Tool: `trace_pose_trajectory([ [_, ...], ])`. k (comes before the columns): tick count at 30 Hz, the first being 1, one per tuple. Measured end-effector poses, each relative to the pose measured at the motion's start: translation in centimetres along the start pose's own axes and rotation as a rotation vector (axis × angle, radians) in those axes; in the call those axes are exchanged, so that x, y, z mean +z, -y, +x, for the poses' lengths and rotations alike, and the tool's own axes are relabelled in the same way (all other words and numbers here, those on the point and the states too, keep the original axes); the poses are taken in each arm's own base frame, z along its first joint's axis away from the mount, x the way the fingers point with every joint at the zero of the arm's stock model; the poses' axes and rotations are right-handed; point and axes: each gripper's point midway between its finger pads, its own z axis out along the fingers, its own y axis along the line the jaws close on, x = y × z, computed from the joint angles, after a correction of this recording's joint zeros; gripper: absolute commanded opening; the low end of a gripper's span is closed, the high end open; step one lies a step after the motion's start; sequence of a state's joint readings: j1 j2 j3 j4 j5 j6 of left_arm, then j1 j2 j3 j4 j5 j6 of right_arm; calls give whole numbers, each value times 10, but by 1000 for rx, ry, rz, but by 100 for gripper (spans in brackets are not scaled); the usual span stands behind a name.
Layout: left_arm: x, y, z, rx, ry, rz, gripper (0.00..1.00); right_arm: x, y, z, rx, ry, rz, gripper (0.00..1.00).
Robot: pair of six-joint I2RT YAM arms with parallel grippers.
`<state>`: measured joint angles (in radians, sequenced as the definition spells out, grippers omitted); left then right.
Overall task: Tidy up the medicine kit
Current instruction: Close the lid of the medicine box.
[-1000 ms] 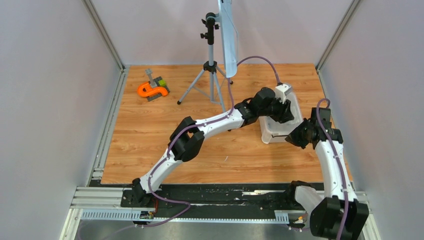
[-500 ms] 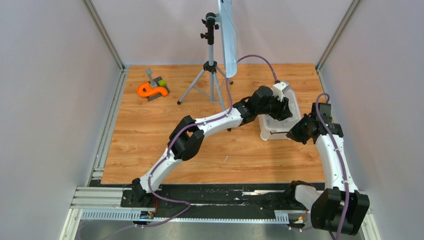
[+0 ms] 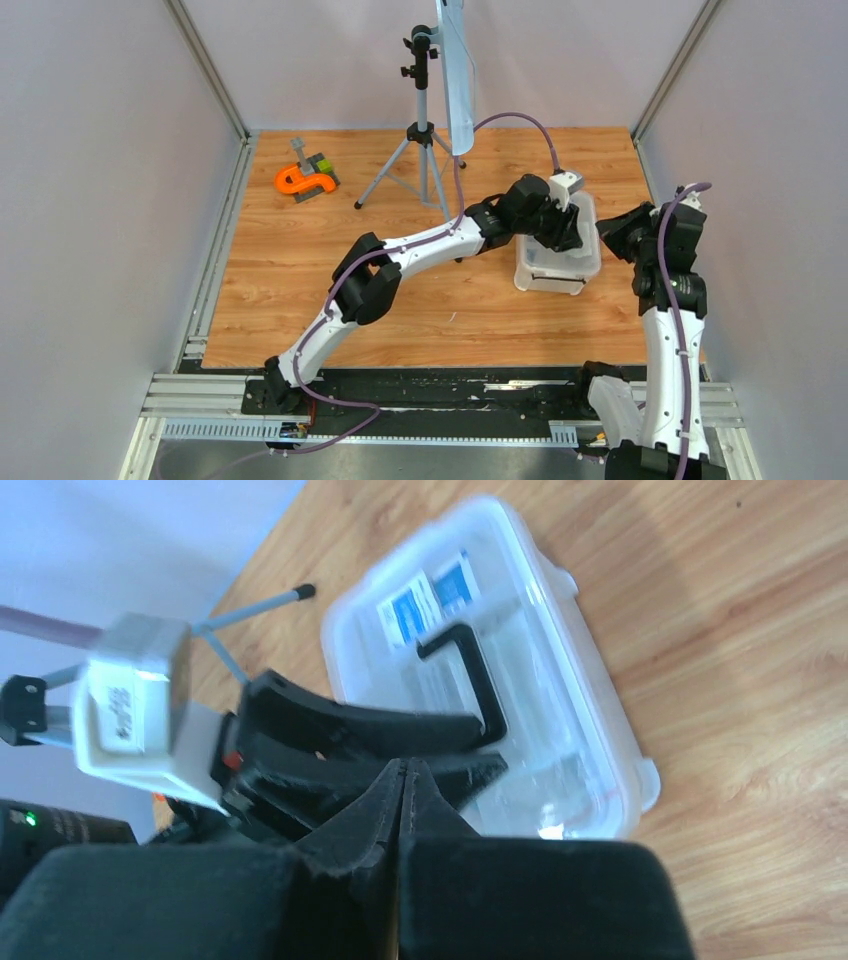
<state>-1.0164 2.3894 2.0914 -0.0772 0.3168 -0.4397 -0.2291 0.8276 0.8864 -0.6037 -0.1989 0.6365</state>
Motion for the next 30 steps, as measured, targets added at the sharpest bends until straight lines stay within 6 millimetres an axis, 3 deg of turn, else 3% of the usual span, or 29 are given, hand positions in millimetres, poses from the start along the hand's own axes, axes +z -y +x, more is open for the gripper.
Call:
trace_pose_trajectory([
  [5, -12, 11, 8, -2, -75, -18, 48, 5, -5, -10, -15, -4, 11, 0],
  [13, -32, 15, 17, -30, -162, -32, 52, 15, 25, 27, 16, -149, 110, 0],
  [30, -50, 31, 20, -26, -222, 21, 92, 13, 29, 32, 20, -167, 125, 0],
])
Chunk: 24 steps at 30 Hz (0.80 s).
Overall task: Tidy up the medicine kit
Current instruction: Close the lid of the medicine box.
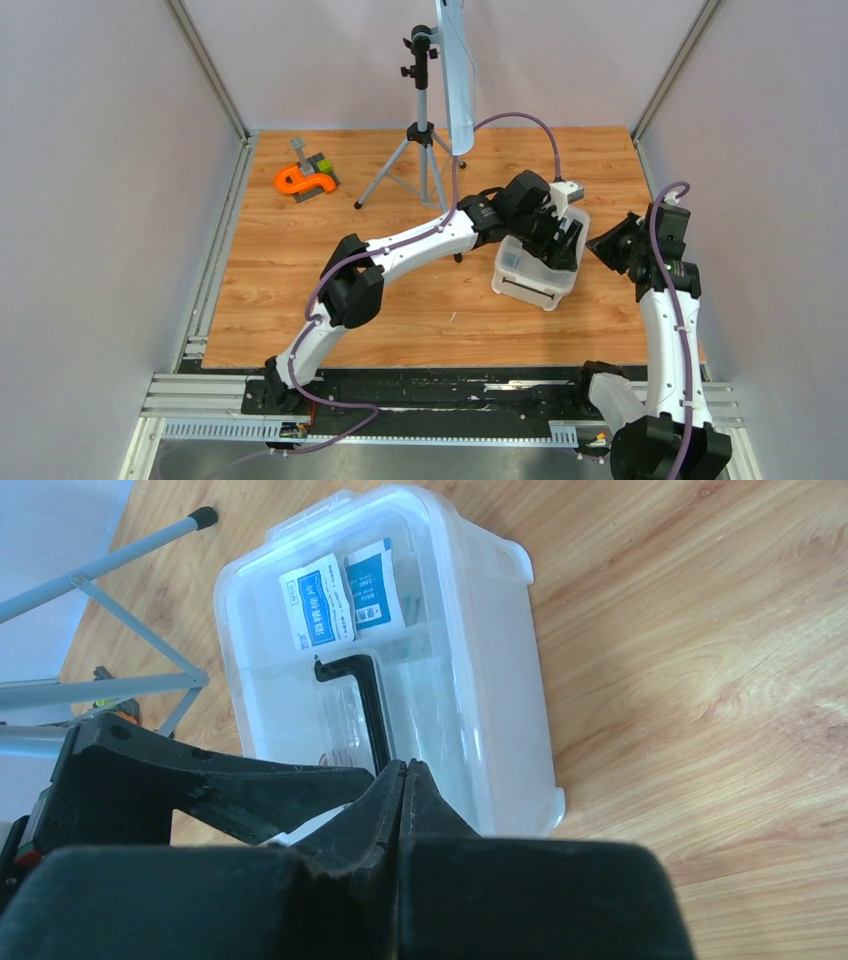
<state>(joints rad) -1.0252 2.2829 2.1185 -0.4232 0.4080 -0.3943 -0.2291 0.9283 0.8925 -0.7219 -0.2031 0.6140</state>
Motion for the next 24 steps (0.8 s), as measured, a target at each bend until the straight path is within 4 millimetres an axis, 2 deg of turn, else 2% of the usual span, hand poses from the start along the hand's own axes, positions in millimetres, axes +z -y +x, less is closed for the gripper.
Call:
trace_pose_trajectory([
  [3, -7, 2, 2, 1, -14, -5, 99, 0, 0, 0, 0, 0, 0, 0],
  [16, -17, 0, 9, 18, -38, -53, 100, 0, 0, 0, -6, 0, 0, 0],
  [19, -19, -3, 11, 36, -42, -97, 93, 0, 1, 1, -6, -2, 1, 0],
  [22, -20, -7, 12, 55, -43, -137, 78, 1, 1, 1, -6, -4, 2, 0],
  [24, -20, -11, 13, 68, -41, -161, 74, 1, 1, 1, -6, -4, 3, 0],
])
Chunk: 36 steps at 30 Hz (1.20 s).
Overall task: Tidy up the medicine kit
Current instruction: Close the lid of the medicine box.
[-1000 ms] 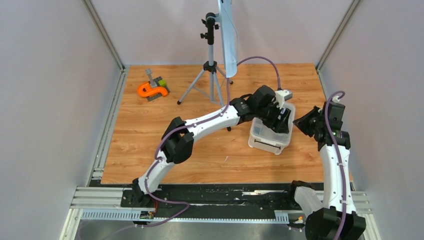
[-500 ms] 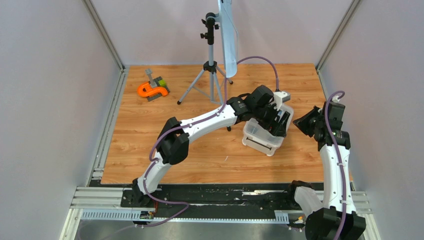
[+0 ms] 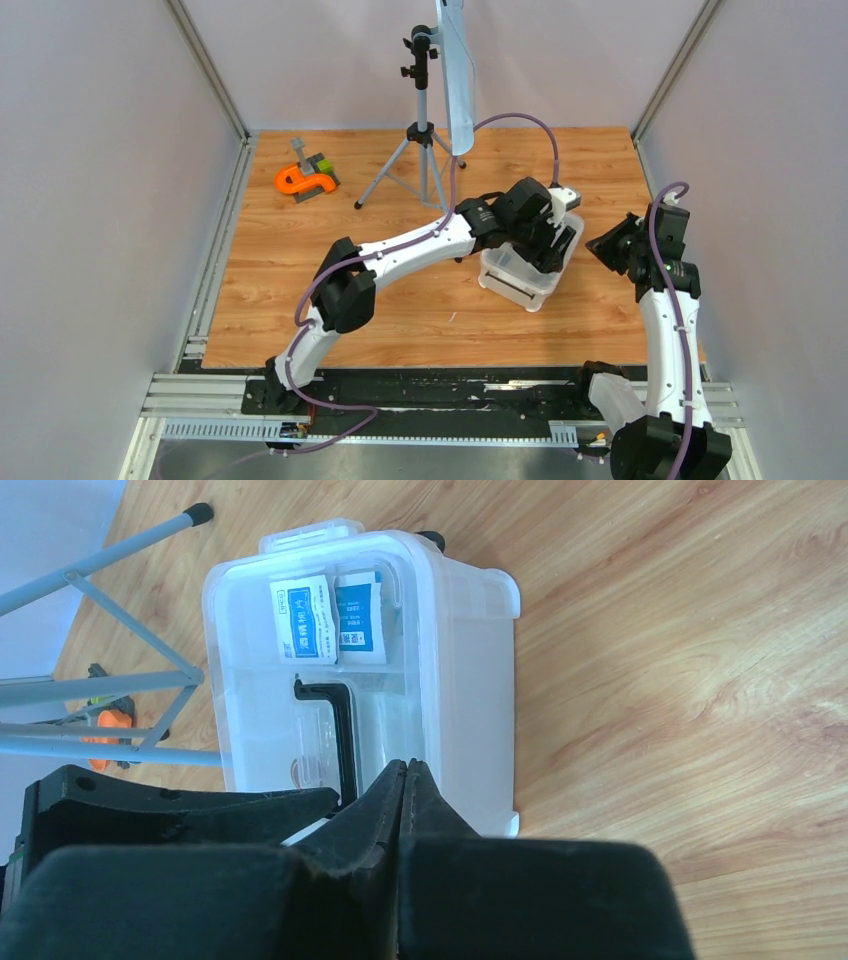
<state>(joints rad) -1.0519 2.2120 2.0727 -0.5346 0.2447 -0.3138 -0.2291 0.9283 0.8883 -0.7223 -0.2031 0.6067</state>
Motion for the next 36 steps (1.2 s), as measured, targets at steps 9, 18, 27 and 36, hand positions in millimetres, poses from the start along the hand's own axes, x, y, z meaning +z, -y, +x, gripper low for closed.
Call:
trace_pose_trajectory([
  [9, 3, -4, 3, 98, 16, -107, 74, 1, 2, 2, -7, -4, 3, 0],
  [18, 3, -12, 1, 202, 33, -224, 95, 1, 2, 2, -14, -5, 4, 0],
  [27, -4, -23, -6, 229, 49, -287, 83, 1, 3, 2, -24, -5, 4, 0],
  [36, -20, -20, -12, 231, 70, -295, 66, 2, 2, 3, -28, -12, -1, 0],
])
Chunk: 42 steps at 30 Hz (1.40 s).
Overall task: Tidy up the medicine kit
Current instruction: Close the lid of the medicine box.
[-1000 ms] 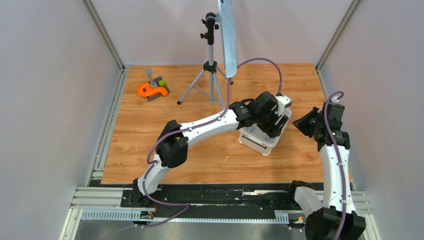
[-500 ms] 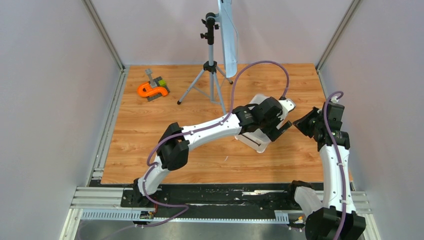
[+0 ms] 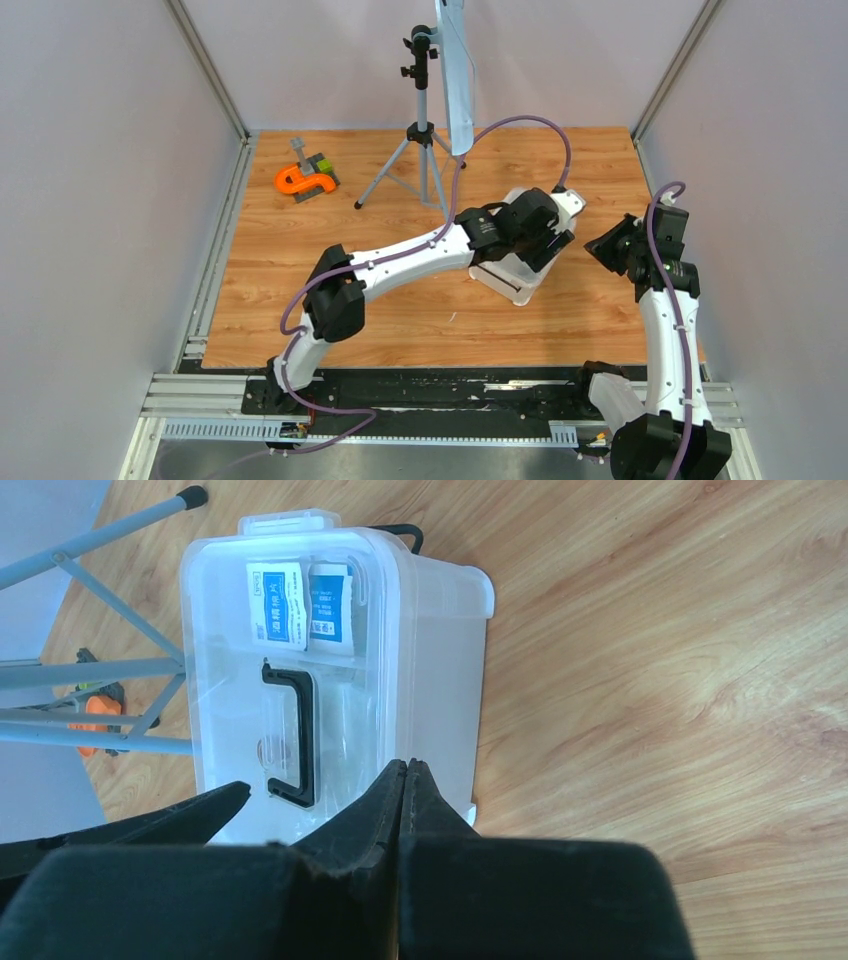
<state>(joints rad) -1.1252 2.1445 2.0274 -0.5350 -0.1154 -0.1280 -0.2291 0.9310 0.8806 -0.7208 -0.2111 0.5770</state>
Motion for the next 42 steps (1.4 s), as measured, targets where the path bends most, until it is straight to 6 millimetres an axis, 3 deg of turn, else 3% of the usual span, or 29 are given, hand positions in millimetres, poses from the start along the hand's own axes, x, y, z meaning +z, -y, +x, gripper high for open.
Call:
trace_pose_trajectory([
  [4, -14, -6, 2, -4, -3, -27, 56, 0, -6, 5, -4, -26, -30, 0],
  [8, -29, -21, 18, -1, -36, -98, 49, 0, -19, 17, -40, -68, -75, 0],
  [15, -40, -52, 55, -19, -114, -195, 43, -5, -52, 55, -156, -167, -175, 0],
  [21, -45, -75, 60, -46, -123, -239, 41, -8, -71, 85, -241, -239, -229, 0],
  [27, -45, -77, 60, -45, -123, -247, 41, -2, -77, 103, -278, -290, -216, 0],
  [33, -49, -76, 65, -52, -132, -242, 40, 1, -79, 104, -287, -275, -203, 0],
  [37, -48, -71, 67, -78, -117, -222, 39, 18, -62, 117, -257, -302, -141, 0],
  [42, -44, -63, 63, -107, -96, -181, 39, 24, -73, 114, -220, -282, -173, 0],
])
